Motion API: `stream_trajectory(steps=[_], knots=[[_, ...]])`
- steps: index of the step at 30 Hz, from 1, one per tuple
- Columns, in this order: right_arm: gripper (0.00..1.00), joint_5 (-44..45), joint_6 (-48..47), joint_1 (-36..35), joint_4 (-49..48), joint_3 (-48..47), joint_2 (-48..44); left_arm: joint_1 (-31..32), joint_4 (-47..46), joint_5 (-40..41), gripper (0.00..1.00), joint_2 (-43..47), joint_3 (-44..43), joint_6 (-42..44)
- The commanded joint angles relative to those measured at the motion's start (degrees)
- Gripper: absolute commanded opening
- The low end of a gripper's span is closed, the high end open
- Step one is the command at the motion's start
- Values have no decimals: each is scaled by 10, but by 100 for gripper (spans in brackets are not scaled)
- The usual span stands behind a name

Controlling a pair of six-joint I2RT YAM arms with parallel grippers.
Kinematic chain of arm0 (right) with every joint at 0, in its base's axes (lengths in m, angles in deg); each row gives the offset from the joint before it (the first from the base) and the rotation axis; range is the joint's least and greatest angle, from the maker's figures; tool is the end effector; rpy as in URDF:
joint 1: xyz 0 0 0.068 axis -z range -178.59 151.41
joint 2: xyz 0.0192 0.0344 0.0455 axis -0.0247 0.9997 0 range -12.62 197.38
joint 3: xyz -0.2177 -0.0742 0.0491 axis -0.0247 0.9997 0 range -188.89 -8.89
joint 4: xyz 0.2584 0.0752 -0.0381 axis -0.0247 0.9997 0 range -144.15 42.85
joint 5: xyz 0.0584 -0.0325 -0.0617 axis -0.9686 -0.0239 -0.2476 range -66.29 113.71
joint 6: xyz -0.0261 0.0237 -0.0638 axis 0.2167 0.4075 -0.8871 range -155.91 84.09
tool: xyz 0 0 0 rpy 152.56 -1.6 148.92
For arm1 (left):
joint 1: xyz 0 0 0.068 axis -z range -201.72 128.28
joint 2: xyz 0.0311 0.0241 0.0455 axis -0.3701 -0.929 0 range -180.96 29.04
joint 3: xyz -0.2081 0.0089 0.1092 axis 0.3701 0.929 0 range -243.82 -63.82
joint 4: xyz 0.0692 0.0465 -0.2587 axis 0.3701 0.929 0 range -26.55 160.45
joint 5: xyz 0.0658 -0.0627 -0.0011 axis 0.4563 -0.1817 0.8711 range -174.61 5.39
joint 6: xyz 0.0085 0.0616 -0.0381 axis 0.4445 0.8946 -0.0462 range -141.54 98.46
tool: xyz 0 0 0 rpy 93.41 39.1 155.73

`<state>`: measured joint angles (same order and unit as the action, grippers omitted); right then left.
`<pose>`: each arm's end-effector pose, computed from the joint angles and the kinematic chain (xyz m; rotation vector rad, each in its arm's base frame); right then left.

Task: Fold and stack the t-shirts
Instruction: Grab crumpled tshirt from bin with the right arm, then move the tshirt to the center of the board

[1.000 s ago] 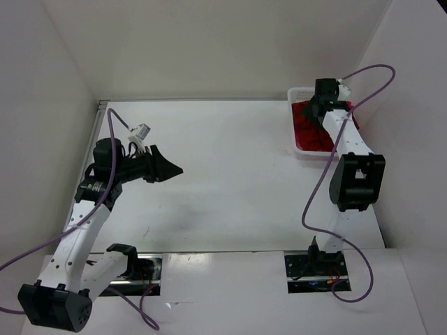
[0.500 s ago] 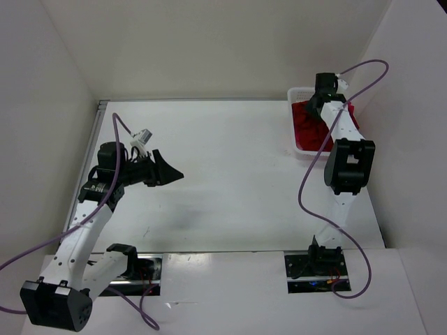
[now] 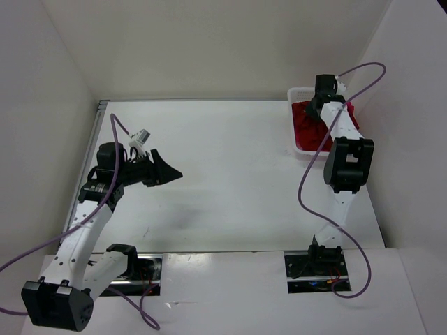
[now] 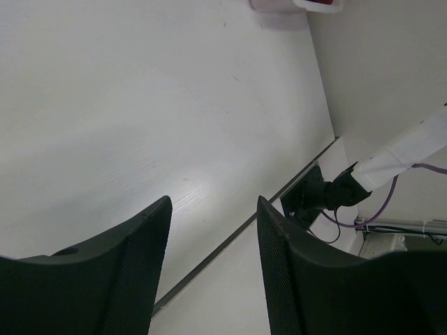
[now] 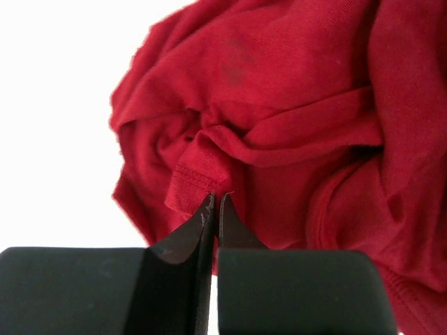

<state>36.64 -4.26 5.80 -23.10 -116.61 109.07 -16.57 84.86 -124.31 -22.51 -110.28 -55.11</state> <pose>0.4927 -0.0514 0.2071 0.8244 2.1812 -0.0294 0.2439 -0.0609 0.2728 -0.0593 2.1006 -1.1193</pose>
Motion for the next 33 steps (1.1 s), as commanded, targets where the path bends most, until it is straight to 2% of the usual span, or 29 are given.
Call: stream_trajectory(steps=[1,5,7,9,13,19,26,28,31,33], knots=[[0,-31,2,2,-28,-1,-119,-3,-30,-4,59,2,-5,-20],[0,-91,38,2,-33,19,-231,-3,-101,-47,59,7,2,-89],[0,-122,60,-3,-44,29,-275,-3,-128,-49,59,13,8,-135],[0,-161,68,-27,-42,-1,-328,-3,-117,-24,59,20,-1,-162],[0,-293,84,-75,-8,-130,-346,-3,-89,18,60,36,-13,-162],[0,-431,153,-168,-79,-280,-372,-16,-63,70,61,20,-45,-162],[0,-554,278,-171,-193,-367,-393,-27,-68,114,62,-34,-86,-157],[0,-547,268,-171,-184,-359,-403,-27,-57,129,62,-47,-104,-149],[0,-552,255,-171,-172,-233,-435,-32,-49,144,63,-54,-125,-142],[0,-552,255,-171,-208,-104,-456,-32,-45,144,64,-58,-130,-137]])
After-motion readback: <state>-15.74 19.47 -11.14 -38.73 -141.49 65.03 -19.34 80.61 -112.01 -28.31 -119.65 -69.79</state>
